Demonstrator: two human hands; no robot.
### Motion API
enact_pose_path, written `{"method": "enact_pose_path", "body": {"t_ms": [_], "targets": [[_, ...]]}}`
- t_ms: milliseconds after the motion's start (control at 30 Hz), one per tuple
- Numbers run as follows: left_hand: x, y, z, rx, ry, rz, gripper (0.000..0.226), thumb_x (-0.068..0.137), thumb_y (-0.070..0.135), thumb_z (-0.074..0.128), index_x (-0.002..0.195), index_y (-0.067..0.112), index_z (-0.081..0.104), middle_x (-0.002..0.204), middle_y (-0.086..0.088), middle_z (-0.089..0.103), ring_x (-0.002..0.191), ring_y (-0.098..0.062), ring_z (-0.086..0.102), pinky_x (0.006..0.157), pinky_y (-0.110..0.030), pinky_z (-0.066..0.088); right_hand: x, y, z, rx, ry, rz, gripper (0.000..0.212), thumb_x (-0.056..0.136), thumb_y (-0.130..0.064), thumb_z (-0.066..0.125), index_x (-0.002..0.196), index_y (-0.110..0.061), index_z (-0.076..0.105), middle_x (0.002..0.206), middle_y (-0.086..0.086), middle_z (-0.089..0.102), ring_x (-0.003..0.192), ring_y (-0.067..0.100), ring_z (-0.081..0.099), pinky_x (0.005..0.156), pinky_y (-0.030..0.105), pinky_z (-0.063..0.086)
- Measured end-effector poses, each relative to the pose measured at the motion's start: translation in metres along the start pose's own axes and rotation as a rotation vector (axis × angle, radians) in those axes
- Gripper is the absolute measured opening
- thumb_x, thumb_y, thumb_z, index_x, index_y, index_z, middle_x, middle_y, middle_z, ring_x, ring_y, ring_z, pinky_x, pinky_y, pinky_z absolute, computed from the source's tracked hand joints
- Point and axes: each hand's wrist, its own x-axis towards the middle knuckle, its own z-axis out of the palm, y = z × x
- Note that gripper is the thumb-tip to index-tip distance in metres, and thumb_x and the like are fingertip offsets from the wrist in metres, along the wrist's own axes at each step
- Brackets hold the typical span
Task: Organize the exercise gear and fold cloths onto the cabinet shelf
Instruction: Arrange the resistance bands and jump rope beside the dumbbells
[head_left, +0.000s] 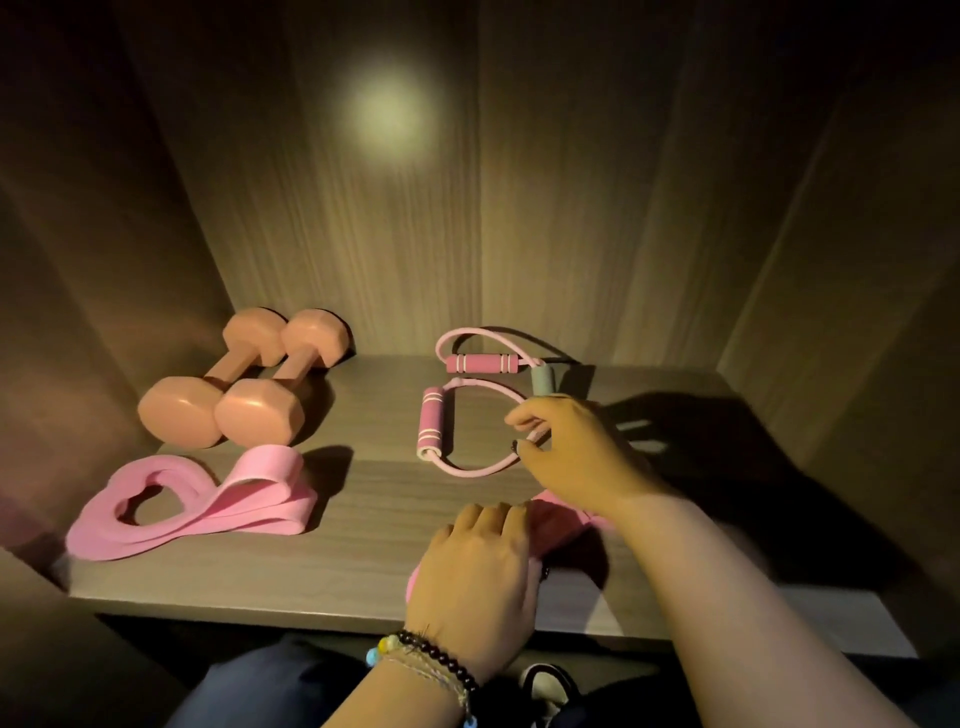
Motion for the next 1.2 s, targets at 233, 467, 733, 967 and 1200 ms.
{"method": "enact_pose_path", "body": {"t_ms": [233,467,733,967,1200], "targets": [[-0.037,-0.023,-0.023,-0.024,-0.022,-0.01,0.055,0.088,0.031,0.04,0.141,0.031,0.026,0.135,0.011,0.039,0.118,-0.017,0.037,0.097,-0.031,0.035,0.017,-0.035,0.01,0.097,0.06,-0.112,0.024,0.087,-0.007,0.062,0.109,-0.017,0.067,0.108,0.0,0.067,0.101,0.017,0.062,0.09,0.036,0.053],[-0.076,-0.063,-0.073,-0.138,0.138,-0.138,0.05,0.092,0.034,0.051,0.14,0.035,0.04,0.137,0.018,0.046,0.122,-0.006,0.041,0.103,-0.018,0.032,0.021,-0.062,0.021,0.153,0.235,-0.034,0.018,0.087,-0.004,0.056,0.091,-0.014,0.071,0.089,0.002,0.067,0.081,0.019,0.061,0.074,0.036,0.054],[-0.033,-0.098,-0.128,-0.22,0.239,-0.39,0.012,0.08,0.035,0.067,0.077,0.023,0.07,0.057,0.01,0.06,0.055,0.003,0.057,0.043,-0.007,0.039,0.031,-0.079,0.038,0.218,0.199,0.309,0.035,0.097,-0.019,0.043,0.129,-0.005,0.046,0.123,0.025,0.051,0.112,0.039,0.052,0.097,0.045,0.044],[0.05,-0.135,-0.129,-0.055,0.243,-0.447,0.032,0.084,0.054,0.058,0.084,0.023,0.063,0.074,0.001,0.06,0.06,-0.018,0.06,0.051,-0.027,0.052,0.037,-0.083,0.034,0.472,0.123,0.347,0.026,0.093,-0.023,0.054,0.114,-0.008,0.05,0.096,0.014,0.059,0.099,0.031,0.056,0.087,0.04,0.045],[0.098,-0.158,-0.085,-0.061,0.221,-0.546,0.044,0.079,0.05,0.069,0.06,0.017,0.046,0.055,0.0,0.045,0.048,-0.019,0.05,0.039,-0.019,0.027,0.039,-0.081,0.046,0.26,0.041,0.2,0.031,0.084,-0.022,0.059,0.06,-0.017,0.039,0.055,0.0,0.035,0.053,0.019,0.036,0.053,0.026,0.026]]}}
